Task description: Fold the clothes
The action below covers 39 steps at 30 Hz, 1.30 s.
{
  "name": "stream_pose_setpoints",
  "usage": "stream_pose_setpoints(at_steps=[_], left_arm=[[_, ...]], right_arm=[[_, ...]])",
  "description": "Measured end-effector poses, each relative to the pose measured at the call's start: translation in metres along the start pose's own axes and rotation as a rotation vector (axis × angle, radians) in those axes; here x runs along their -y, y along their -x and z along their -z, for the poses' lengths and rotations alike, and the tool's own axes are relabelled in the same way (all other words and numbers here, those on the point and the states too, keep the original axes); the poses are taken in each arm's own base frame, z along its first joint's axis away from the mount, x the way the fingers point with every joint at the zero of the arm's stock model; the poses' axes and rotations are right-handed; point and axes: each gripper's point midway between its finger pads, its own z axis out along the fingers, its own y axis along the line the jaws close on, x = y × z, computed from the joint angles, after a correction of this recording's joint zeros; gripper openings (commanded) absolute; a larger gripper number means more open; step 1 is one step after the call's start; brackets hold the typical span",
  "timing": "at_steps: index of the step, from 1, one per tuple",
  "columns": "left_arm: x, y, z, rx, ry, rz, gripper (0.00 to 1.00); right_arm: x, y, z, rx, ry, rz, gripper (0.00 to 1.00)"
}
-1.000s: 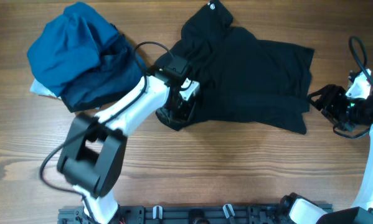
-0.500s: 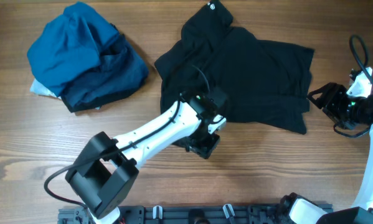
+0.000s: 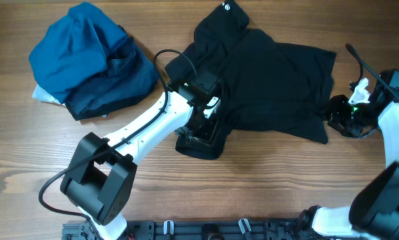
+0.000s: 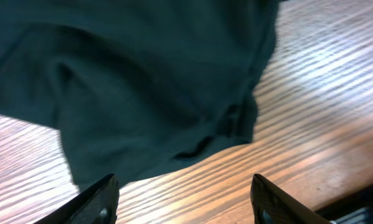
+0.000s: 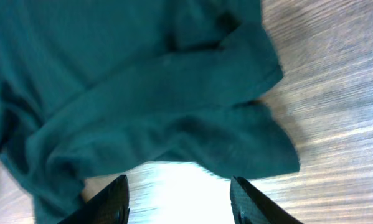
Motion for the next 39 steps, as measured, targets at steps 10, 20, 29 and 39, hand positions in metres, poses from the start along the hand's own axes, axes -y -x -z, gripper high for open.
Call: stream_pose_setpoints(at_steps=[10,20,29,39], left_arm=[[0.030,-0.023,-0.054,-0.058,-0.044,-0.101,0.67],[0.035,-0.020,-0.057,-0.043,-0.069,-0.106,0.61],[0.035,-0.020,-0.057,-0.043,-0.069,-0.106,0.62],[0.036,-0.020,-0.057,-0.044,-0.072,-0.101,0.64]], right_arm=[[0.022,0.028,-0.045,0.018,-0.037,0.004,0.35],[0.010,0.026,-0.045,-0.020,-0.021,0.070,0.04],[-0.044,0.119,0.078,0.409,0.019,0.281,0.04],[0.001,0.053,0.015,0.166,-0.060,0.137,0.58]])
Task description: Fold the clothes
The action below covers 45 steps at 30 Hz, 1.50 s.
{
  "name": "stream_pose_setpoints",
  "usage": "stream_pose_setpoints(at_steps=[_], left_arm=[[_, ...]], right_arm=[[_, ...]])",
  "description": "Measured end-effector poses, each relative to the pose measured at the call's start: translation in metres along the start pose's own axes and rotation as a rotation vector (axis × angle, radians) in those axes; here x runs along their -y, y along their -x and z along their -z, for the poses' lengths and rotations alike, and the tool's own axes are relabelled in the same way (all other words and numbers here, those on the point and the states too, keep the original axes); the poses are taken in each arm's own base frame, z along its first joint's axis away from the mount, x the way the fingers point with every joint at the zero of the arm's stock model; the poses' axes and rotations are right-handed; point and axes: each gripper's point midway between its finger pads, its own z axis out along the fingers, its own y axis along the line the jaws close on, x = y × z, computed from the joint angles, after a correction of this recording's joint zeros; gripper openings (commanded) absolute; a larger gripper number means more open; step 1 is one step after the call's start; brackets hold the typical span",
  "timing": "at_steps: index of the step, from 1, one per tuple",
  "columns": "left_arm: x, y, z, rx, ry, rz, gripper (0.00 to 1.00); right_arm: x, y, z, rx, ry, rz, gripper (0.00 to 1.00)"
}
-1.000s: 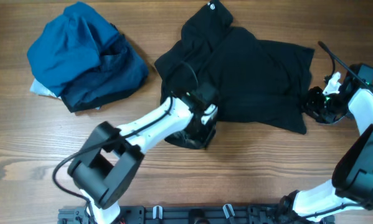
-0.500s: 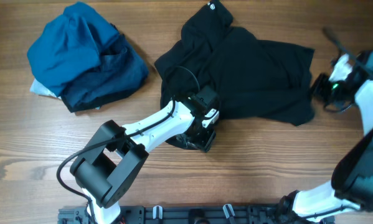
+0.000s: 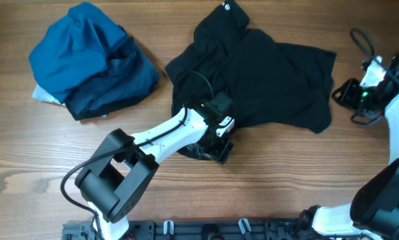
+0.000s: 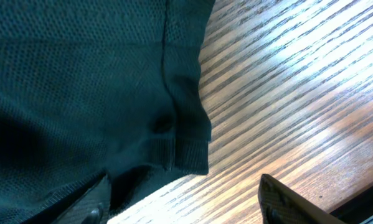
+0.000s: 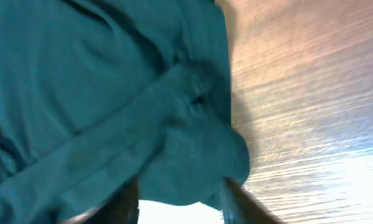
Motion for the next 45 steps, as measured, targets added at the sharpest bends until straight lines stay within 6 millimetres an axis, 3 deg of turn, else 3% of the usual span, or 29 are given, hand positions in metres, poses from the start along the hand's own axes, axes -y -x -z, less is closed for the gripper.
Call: stream_pose_setpoints(at_steps=[4,6,8,11,12,19,21,24,27,30,32,40,45], left_arm=[[-0.002,0.007,0.000,0.029,0.008,0.010,0.72],[-0.007,0.009,0.002,0.036,0.015,0.029,0.72],[-0.015,0.011,0.004,0.039,0.016,0.069,0.73],[-0.022,0.013,0.006,0.041,0.020,0.093,0.73],[-0.023,0.012,0.006,0.040,0.021,0.095,0.73],[-0.019,0.010,0.006,0.027,0.001,0.103,0.82],[-0.018,0.009,0.006,0.025,-0.009,0.103,0.83],[-0.015,0.015,0.006,0.048,-0.022,0.096,0.82],[-0.012,0.026,0.007,0.092,-0.037,0.081,0.74],[-0.010,0.033,0.007,0.118,-0.048,0.076,0.64],[-0.008,0.033,0.007,0.118,-0.049,0.075,0.48],[0.013,0.027,0.001,0.110,-0.053,0.016,0.43],[0.002,0.020,-0.011,0.055,-0.036,0.048,0.05]], right_arm=[[0.006,-0.005,-0.038,0.017,0.035,-0.031,0.60],[0.006,-0.004,-0.052,0.027,0.048,-0.041,0.53],[0.005,-0.004,-0.063,0.025,0.057,-0.050,0.39],[0.002,-0.002,-0.076,0.027,0.069,-0.047,0.05],[0.002,-0.001,-0.077,0.030,0.070,-0.050,0.04],[-0.004,-0.010,-0.070,-0.004,0.090,-0.058,0.04],[-0.011,-0.004,-0.053,0.033,0.104,-0.045,0.04],[-0.027,0.011,-0.010,0.142,0.127,-0.012,0.04],[-0.036,0.015,0.016,0.198,0.138,-0.007,0.04],[-0.037,0.012,0.020,0.195,0.138,-0.019,0.04],[-0.037,0.011,0.019,0.189,0.138,-0.027,0.04],[-0.039,0.011,0.020,0.184,0.156,-0.070,0.04],[-0.046,0.010,0.021,0.175,0.195,-0.085,0.04]])
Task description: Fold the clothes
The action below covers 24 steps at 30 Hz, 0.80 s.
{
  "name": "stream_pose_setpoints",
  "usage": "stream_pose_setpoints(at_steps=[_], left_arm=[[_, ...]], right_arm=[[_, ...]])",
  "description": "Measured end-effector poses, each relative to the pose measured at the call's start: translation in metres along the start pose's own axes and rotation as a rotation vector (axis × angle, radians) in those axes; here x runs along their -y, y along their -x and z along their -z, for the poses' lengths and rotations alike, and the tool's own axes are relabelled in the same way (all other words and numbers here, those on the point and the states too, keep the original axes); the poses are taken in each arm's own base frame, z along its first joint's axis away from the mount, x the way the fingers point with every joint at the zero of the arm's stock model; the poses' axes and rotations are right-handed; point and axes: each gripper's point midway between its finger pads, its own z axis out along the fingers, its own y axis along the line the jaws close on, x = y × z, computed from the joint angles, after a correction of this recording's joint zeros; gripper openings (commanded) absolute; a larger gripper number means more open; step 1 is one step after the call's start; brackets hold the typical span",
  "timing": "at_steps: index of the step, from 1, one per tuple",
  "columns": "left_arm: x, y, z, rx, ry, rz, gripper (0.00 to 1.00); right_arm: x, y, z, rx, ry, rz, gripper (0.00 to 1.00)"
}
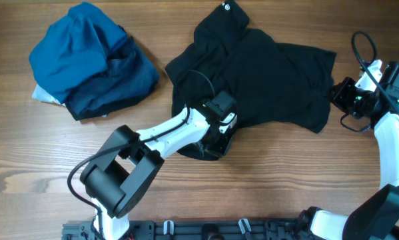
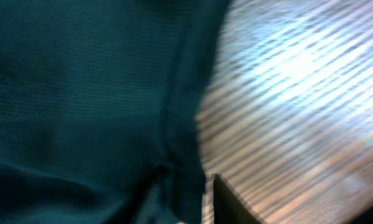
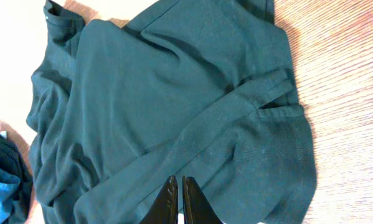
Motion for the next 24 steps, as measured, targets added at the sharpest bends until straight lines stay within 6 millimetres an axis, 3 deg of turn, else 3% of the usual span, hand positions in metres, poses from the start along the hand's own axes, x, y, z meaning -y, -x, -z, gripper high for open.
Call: stream_pose_setpoints(at_steps=[4,7,13,16,20,24], left_arm=[[-0.012,-0.006,0.004,-0.039,0.019,0.033,0.04],[-0.021,-0.020,0.025,-0.130,0.098,0.062,0.04],[-0.010,0.018,0.111,0.004,0.215,0.008,0.04],[-0.020,0.010,0.139,0.022,0.299,0.002,0.04],[-0.042,-0.011,0.150,-0.053,0.411,0.021,0.04],[-0.065,-0.017,0.160,-0.072,0.494,0.067,0.04]], right_arm=[[0.000,0.000,0.000,0.000,0.001,-0.003,0.04],[0.000,0.000,0.000,0.000,0.001,-0.003,0.04],[0.001,-0.001,-0.001,-0.007,-0.002,-0.006,0.05],[0.009,-0.006,-0.011,-0.039,-0.017,-0.019,0.05],[0.024,-0.020,-0.034,-0.119,-0.035,-0.056,0.15],[0.025,-0.034,-0.052,-0.190,-0.011,-0.025,0.36]])
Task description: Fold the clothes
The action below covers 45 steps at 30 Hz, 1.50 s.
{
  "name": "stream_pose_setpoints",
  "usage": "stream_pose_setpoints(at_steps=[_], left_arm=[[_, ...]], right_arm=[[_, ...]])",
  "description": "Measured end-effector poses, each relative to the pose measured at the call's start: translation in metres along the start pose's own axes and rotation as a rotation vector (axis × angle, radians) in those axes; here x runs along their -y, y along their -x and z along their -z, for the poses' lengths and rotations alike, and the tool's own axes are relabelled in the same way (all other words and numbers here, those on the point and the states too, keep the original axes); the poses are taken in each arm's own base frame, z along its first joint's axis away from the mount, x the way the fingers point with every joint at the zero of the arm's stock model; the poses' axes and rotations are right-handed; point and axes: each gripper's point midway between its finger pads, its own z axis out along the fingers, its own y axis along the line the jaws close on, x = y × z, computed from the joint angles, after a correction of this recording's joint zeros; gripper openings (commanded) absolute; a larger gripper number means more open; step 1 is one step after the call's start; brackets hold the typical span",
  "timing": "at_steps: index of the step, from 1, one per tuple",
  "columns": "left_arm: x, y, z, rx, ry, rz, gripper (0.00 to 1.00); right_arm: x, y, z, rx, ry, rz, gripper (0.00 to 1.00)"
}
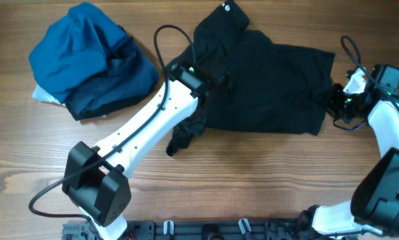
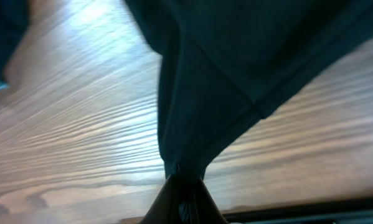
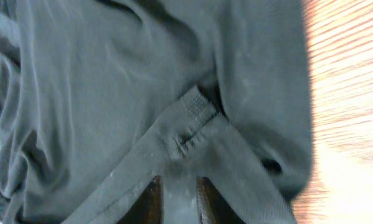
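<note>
A black shirt (image 1: pixel 272 80) lies spread across the middle and right of the table. My left gripper (image 2: pixel 183 186) is shut on the shirt's near-left corner and held up off the wood. The pinched cloth (image 1: pixel 184 130) hangs below the arm in the overhead view. My right gripper (image 1: pixel 331 105) sits at the shirt's right hem. In the right wrist view its fingers (image 3: pixel 154 193) stand a narrow gap apart, with a ribbed hem fold (image 3: pixel 186 134) just ahead and cloth filling the gap.
A heap of blue clothes (image 1: pixel 89 60) lies at the far left, with a white scrap (image 1: pixel 42 97) under its edge. A black cable (image 1: pixel 356 50) loops by the right arm. Bare wood (image 1: pixel 272 180) runs along the front, ending at a rail (image 1: pixel 206 230).
My left gripper has gone from low at the shirt's near-left corner to higher and farther back, carrying that corner. My right gripper, shut above the shirt before, is now down on the right hem.
Both grippers were open, the left at the shirt's near-left corner and the right by the right hem. Then the left was lower over that corner. Then it was closing on the cloth while the right was shut above the shirt. Now both hold cloth.
</note>
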Motion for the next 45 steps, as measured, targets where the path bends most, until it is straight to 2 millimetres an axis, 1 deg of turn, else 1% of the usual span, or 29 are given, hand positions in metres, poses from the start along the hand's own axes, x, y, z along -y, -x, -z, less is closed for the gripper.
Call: stream_pose_setpoints(at_steps=[2,6,7,9,11,13,15,16,17,18,19,20,21,24,29,30,31,32,33,34,35,36,37,38,39,40,42,43,45], left_arm=[[-0.010,0.002,-0.001,0.002,0.019,0.031,0.04],[-0.033,0.008,-0.004,0.007,0.041,0.112,0.04],[-0.037,0.010,-0.005,0.014,0.043,0.125,0.04],[-0.037,0.012,-0.005,0.023,0.046,0.128,0.04],[-0.037,0.013,-0.004,0.027,0.046,0.128,0.04],[-0.037,0.014,-0.004,0.031,0.045,0.129,0.04],[-0.036,0.017,-0.004,0.042,0.042,0.131,0.04],[-0.036,0.018,-0.004,0.047,0.041,0.132,0.04],[-0.036,0.019,-0.004,0.049,0.040,0.133,0.04],[-0.036,0.019,-0.004,0.049,0.040,0.133,0.04],[-0.036,0.019,-0.004,0.049,0.041,0.133,0.04],[-0.036,0.019,-0.004,0.049,0.040,0.133,0.04],[-0.036,0.019,-0.004,0.049,0.040,0.133,0.04],[-0.036,0.019,-0.004,0.049,0.040,0.133,0.04],[-0.036,0.017,-0.004,0.044,0.042,0.132,0.04],[-0.037,0.015,-0.004,0.036,0.045,0.130,0.04],[-0.037,0.014,-0.004,0.029,0.047,0.129,0.04],[-0.037,0.012,-0.004,0.023,0.048,0.128,0.04],[-0.037,0.012,-0.004,0.022,0.048,0.127,0.04],[-0.037,0.012,-0.004,0.023,0.048,0.128,0.04],[-0.038,0.011,-0.003,0.024,0.047,0.128,0.04],[-0.038,0.011,-0.001,0.031,0.045,0.129,0.04],[-0.038,0.011,0.002,0.039,0.043,0.131,0.04],[-0.039,0.010,0.004,0.049,0.041,0.132,0.04],[-0.040,0.010,0.007,0.058,0.039,0.134,0.04],[-0.041,0.008,0.011,0.066,0.037,0.136,0.04],[-0.042,0.003,0.013,0.056,0.038,0.134,0.04],[-0.042,-0.001,0.013,0.041,0.039,0.131,0.04],[-0.039,-0.011,0.013,-0.005,0.019,0.124,0.04]], right_arm=[[-0.003,-0.007,-0.010,-0.035,0.004,0.030,0.46],[-0.009,-0.023,-0.033,-0.113,0.011,0.073,0.54],[-0.008,-0.027,-0.037,-0.133,0.008,0.071,0.55],[-0.003,-0.031,-0.041,-0.150,-0.011,0.065,0.57],[0.000,-0.031,-0.042,-0.151,-0.025,0.065,0.51],[-0.002,-0.035,-0.041,-0.167,-0.012,0.086,0.50],[-0.012,-0.041,-0.042,-0.191,0.033,0.130,0.41],[-0.017,-0.043,-0.043,-0.197,0.047,0.150,0.38],[-0.022,-0.046,-0.045,-0.205,0.057,0.166,0.31],[-0.028,-0.049,-0.047,-0.214,0.070,0.194,0.18],[-0.034,-0.053,-0.049,-0.225,0.079,0.228,0.11],[-0.039,-0.056,-0.051,-0.233,0.083,0.246,0.06],[-0.041,-0.058,-0.052,-0.237,0.084,0.252,0.04],[-0.040,-0.057,-0.051,-0.235,0.083,0.255,0.04],[-0.026,-0.050,-0.046,-0.216,0.051,0.162,0.04],[-0.026,-0.041,-0.039,-0.188,0.063,0.141,0.04],[-0.028,-0.029,-0.027,-0.145,0.069,0.119,0.04],[-0.030,-0.012,-0.010,-0.079,0.076,0.102,0.04],[-0.035,0.013,0.018,0.022,0.085,0.089,0.04],[-0.038,0.028,0.039,0.095,0.092,0.080,0.04],[-0.045,0.047,0.075,0.205,0.103,0.077,0.05],[-0.050,0.055,0.099,0.272,0.109,0.080,0.04],[-0.055,0.057,0.118,0.319,0.114,0.088,0.04],[-0.060,0.055,0.130,0.343,0.119,0.100,0.04],[-0.065,0.048,0.139,0.349,0.124,0.105,0.04],[-0.066,0.044,0.141,0.339,0.123,0.100,0.04],[-0.060,0.030,0.137,0.284,0.097,0.059,0.04],[-0.053,0.023,0.133,0.250,0.069,0.031,0.04],[-0.032,0.009,0.128,0.200,-0.039,-0.028,0.04]])
